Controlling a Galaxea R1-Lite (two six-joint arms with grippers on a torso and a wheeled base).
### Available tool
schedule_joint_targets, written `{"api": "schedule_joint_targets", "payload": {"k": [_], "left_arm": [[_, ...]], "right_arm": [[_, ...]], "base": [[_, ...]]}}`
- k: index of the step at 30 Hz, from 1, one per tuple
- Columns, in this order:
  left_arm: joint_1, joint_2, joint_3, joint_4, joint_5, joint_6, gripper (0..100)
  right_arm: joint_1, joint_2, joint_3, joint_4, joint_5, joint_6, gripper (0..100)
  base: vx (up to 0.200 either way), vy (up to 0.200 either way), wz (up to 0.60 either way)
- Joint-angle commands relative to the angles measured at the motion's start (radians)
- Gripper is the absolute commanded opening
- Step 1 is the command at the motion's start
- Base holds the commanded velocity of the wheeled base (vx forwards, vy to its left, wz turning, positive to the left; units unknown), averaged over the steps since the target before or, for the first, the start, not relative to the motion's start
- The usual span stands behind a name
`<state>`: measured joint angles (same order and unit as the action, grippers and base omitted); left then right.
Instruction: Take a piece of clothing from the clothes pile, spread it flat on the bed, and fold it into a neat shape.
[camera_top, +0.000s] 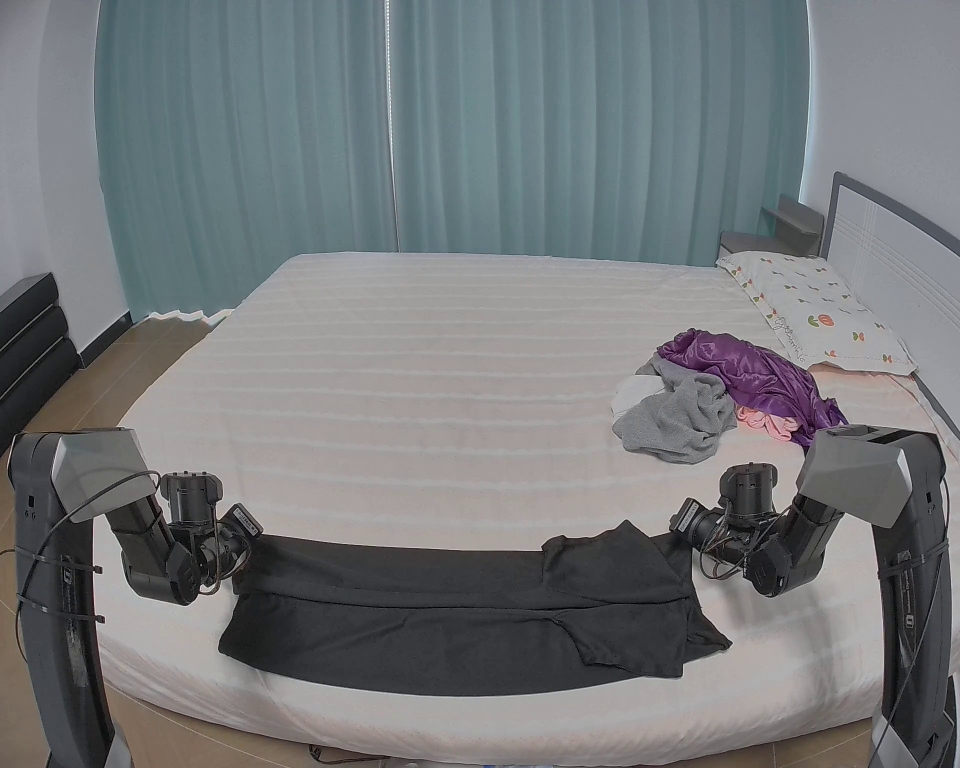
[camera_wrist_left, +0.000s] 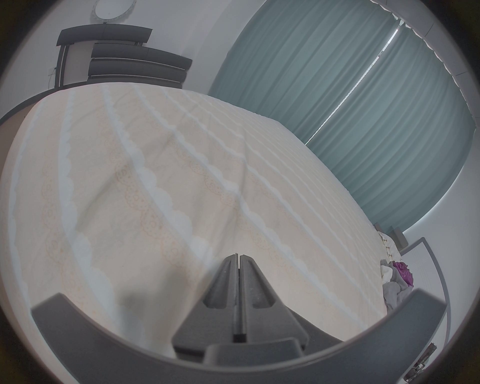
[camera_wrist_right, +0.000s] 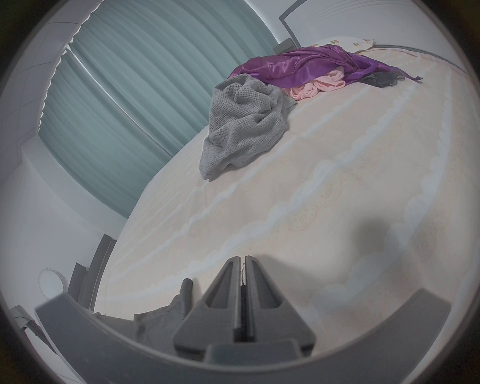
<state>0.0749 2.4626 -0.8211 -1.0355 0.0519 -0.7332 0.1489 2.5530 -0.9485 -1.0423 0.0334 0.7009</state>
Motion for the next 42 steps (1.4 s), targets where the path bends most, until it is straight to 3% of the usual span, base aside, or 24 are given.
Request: {"api": "schedule_joint_targets", "payload": {"k": [1, 26, 27, 28, 29, 36, 42], "left_arm": [[0.0, -0.004, -0.001, -0.001, 0.0, 0.0, 0], [0.002, 0.003, -0.001, -0.049, -0.003, 0.005, 0], [0.002, 0.001, 0.002, -0.047, -0.004, 0.014, 0], [0.002, 0.001, 0.002, -0.047, -0.004, 0.018, 0], [0.002, 0.001, 0.002, -0.047, -0.006, 0.02, 100], [0.003, 0.001, 0.003, -0.038, -0.006, 0.02, 100], [0.022, -0.03, 0.039, -0.04, -0.029, 0.011, 100]], "right_arm": [[-0.009, -0.017, 0.005, -0.001, 0.0, -0.001, 0], [-0.034, -0.023, 0.033, -0.031, 0.003, 0.02, 0], [-0.032, -0.023, 0.034, -0.03, 0.005, 0.019, 100], [-0.031, -0.023, 0.034, -0.028, 0.008, 0.019, 100], [-0.028, -0.022, 0.034, -0.03, 0.01, 0.017, 100], [-0.022, -0.082, 0.077, -0.031, 0.04, 0.017, 100], [0.018, -0.246, 0.182, -0.027, 0.161, 0.006, 100]], "base": [[0.0, 0.0, 0.0], [0.0, 0.0, 0.0], [0.0, 0.0, 0.0], [0.0, 0.0, 0.0], [0.0, 0.0, 0.0], [0.0, 0.0, 0.0], [0.0, 0.0, 0.0]]}}
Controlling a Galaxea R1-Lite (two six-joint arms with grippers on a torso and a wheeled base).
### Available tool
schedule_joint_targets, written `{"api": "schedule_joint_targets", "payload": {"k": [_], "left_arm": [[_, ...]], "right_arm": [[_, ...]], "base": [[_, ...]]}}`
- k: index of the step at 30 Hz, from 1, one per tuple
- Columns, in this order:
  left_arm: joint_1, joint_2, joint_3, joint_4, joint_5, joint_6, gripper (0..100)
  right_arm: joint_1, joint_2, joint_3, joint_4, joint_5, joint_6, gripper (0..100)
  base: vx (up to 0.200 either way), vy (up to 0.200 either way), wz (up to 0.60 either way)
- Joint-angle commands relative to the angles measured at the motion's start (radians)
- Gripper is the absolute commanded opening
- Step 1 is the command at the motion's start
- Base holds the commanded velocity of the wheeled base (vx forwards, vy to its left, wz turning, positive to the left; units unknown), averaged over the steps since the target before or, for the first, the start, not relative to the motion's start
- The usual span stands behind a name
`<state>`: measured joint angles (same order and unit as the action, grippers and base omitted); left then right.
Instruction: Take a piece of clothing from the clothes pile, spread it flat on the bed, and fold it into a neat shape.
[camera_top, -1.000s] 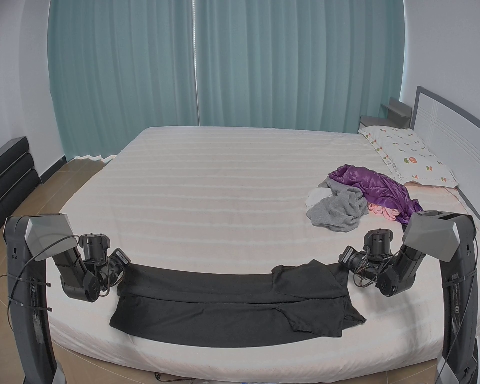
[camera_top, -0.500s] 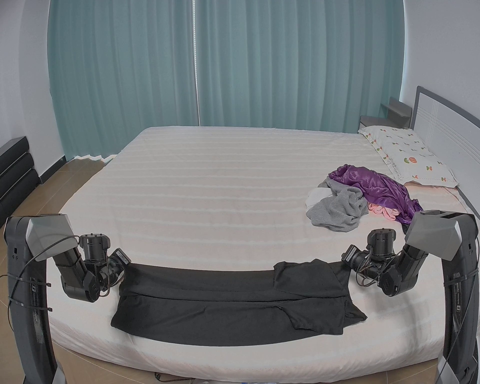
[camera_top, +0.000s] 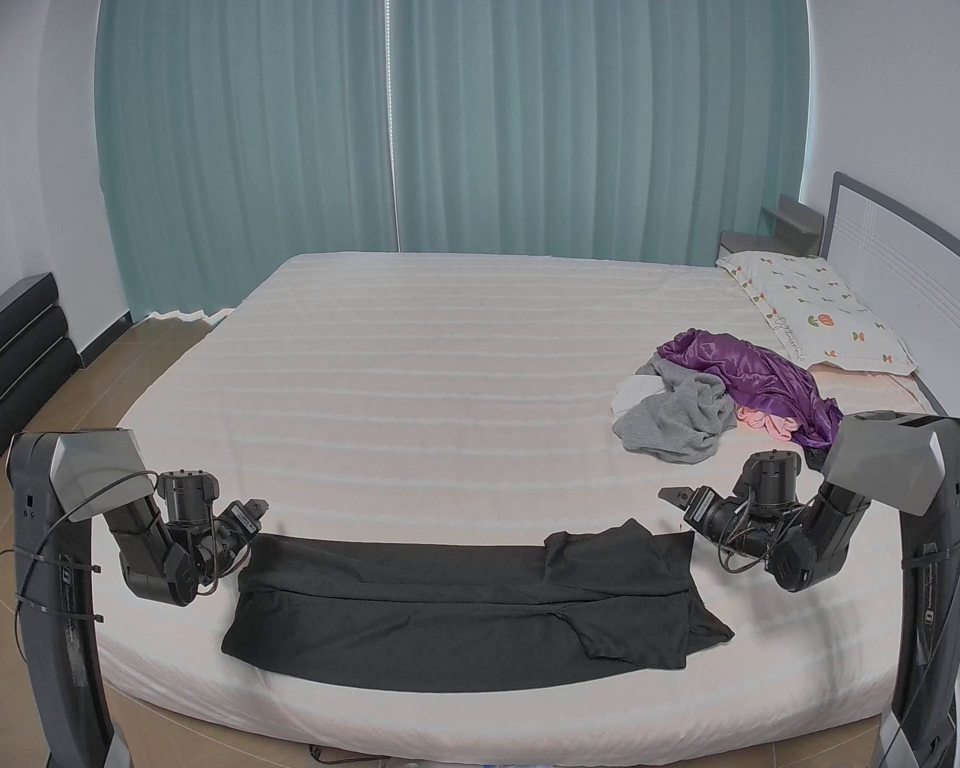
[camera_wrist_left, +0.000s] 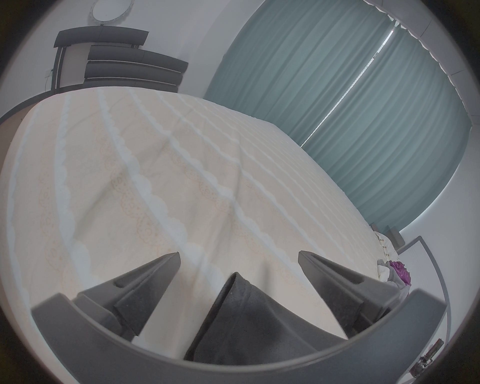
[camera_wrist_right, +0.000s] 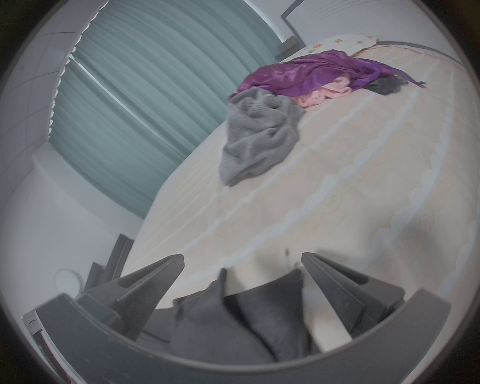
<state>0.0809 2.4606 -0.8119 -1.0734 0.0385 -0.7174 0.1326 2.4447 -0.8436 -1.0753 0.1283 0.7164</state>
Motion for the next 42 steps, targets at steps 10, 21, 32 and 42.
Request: {"api": "schedule_joint_targets", "payload": {"k": [10, 21, 32, 42], "left_arm": [[0.034, -0.091, 0.085, 0.0, -0.144, -0.08, 100], [0.033, -0.085, 0.083, -0.003, -0.144, -0.079, 100], [0.033, -0.085, 0.085, -0.01, -0.144, -0.079, 100], [0.033, -0.085, 0.085, -0.011, -0.144, -0.077, 100]], "right_arm": [[0.099, -0.067, 0.1, 0.018, 0.091, -0.14, 100], [0.09, 0.017, 0.078, 0.028, 0.091, -0.23, 100], [0.079, -0.032, 0.147, 0.015, 0.091, -0.278, 0], [0.064, -0.093, 0.288, -0.075, 0.093, -0.284, 0]], "base": [[0.0, 0.0, 0.0], [0.0, 0.0, 0.0], [0.0, 0.0, 0.0], [0.0, 0.0, 0.0]]}}
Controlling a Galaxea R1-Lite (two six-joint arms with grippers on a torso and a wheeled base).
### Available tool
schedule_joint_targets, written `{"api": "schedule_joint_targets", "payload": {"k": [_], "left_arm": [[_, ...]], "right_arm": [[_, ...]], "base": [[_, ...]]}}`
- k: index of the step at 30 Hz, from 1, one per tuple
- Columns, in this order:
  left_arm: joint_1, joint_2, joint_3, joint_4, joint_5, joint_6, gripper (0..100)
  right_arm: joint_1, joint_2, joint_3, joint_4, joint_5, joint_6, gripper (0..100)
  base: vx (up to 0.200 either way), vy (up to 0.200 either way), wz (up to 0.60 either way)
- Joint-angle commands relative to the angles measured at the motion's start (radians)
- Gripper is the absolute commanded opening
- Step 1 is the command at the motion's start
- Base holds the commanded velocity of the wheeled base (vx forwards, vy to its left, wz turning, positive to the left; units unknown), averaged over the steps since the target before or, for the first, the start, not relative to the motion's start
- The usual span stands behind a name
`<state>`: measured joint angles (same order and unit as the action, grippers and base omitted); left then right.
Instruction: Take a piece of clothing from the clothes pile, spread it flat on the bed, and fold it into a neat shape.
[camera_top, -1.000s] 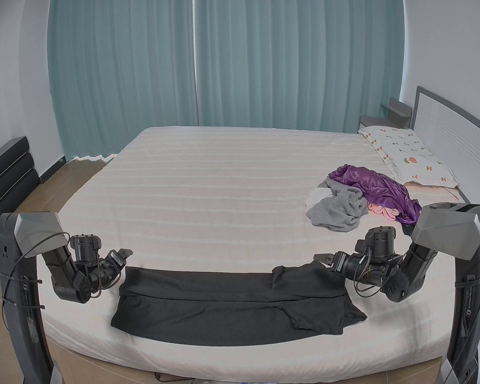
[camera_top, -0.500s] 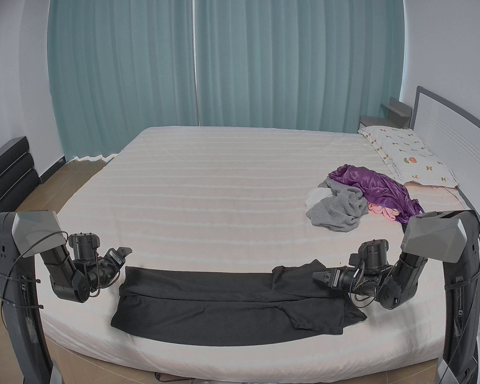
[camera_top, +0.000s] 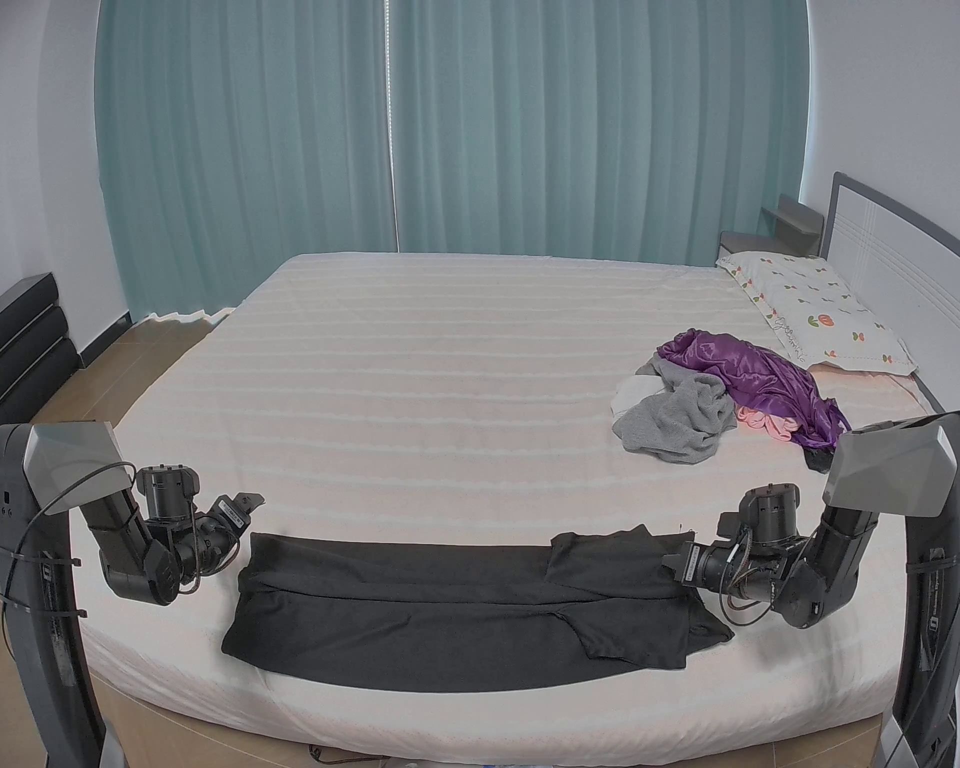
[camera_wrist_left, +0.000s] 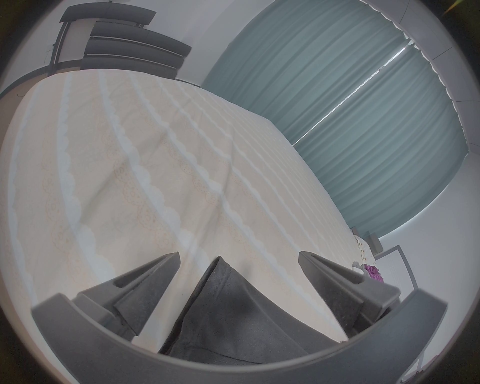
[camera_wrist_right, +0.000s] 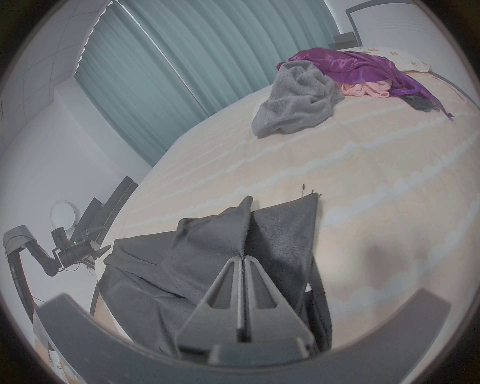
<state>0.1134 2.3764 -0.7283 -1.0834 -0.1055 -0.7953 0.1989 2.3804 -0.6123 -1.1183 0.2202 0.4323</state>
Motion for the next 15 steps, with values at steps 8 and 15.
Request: {"api": "schedule_joint_targets", "payload": {"k": [8, 15], "left_arm": [[0.0, 0.0, 0.001, -0.001, 0.001, 0.002, 100], [0.0, -0.002, 0.004, 0.0, 0.001, 0.002, 100]], "right_arm": [[0.0, -0.013, 0.158, -0.123, 0.007, 0.0, 0], [0.005, -0.013, 0.209, -0.181, 0.024, 0.008, 0]], "base": [[0.0, 0.0, 0.0], [0.0, 0.0, 0.0]]}}
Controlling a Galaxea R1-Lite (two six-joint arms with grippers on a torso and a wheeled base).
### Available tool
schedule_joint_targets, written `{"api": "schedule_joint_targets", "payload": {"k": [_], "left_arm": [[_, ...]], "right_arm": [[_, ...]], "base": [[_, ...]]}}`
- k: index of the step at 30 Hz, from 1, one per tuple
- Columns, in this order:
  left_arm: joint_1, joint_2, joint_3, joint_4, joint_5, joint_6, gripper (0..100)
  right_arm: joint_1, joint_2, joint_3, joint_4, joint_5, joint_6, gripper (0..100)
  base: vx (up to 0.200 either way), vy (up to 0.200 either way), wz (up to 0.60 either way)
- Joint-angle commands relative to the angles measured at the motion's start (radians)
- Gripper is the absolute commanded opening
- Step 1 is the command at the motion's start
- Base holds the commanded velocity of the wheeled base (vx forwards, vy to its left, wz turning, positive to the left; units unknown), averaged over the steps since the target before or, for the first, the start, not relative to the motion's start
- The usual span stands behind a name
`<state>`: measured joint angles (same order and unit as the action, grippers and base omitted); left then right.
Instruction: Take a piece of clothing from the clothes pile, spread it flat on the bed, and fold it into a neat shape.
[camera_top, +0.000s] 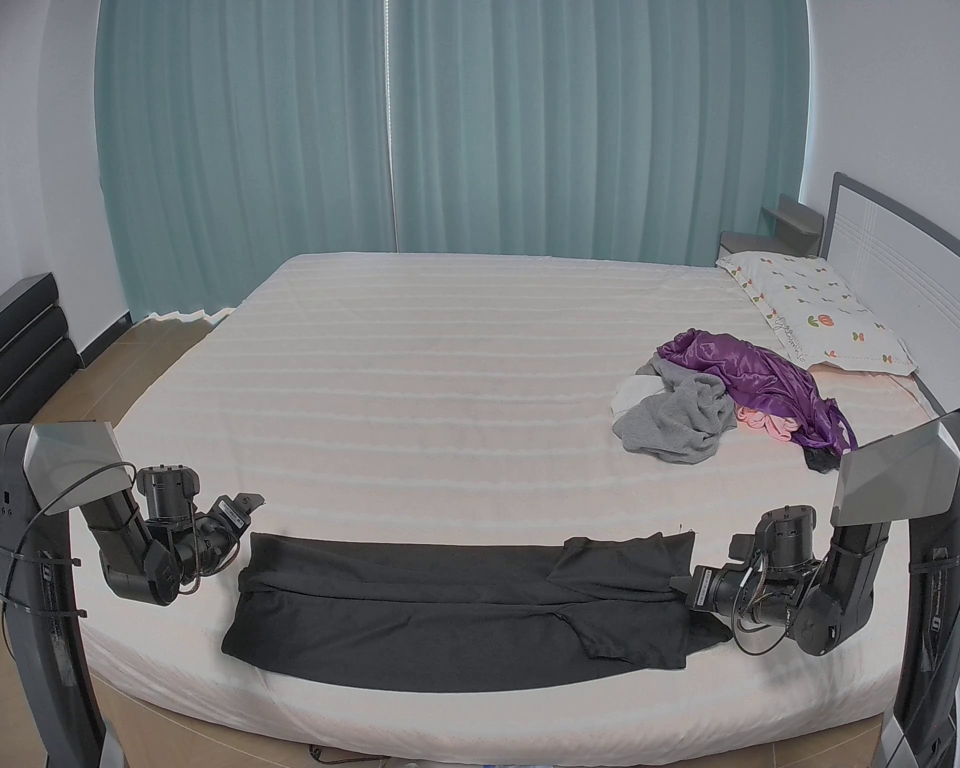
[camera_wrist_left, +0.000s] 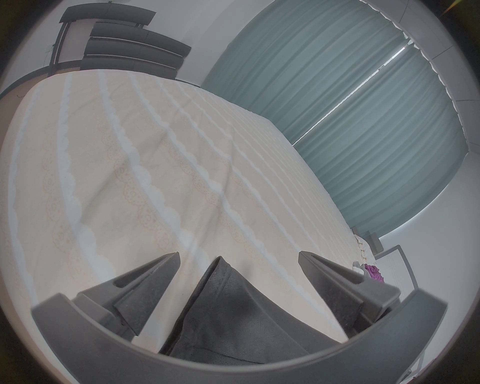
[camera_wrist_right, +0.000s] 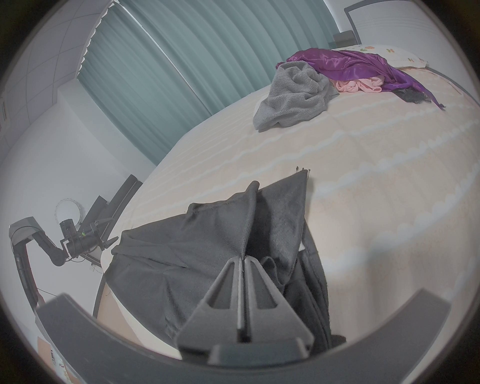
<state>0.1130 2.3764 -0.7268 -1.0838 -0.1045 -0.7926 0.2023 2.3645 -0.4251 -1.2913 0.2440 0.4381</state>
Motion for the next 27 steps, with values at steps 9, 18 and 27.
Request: {"api": "schedule_joint_targets", "payload": {"k": [9, 18, 27], "left_arm": [[0.001, -0.04, 0.046, 0.004, 0.0, -0.001, 100], [-0.029, -0.192, 0.253, 0.01, 0.006, -0.002, 100], [-0.075, -0.183, 0.337, 0.002, 0.043, 0.001, 100]], "right_arm": [[0.005, -0.047, 0.048, -0.008, -0.006, 0.03, 100], [0.108, -0.149, 0.051, 0.04, -0.181, 0.315, 100], [0.111, -0.14, 0.065, 0.059, -0.206, 0.461, 100]], "base": [[0.0, 0.0, 0.0], [0.0, 0.0, 0.0], [0.0, 0.0, 0.0]]}}
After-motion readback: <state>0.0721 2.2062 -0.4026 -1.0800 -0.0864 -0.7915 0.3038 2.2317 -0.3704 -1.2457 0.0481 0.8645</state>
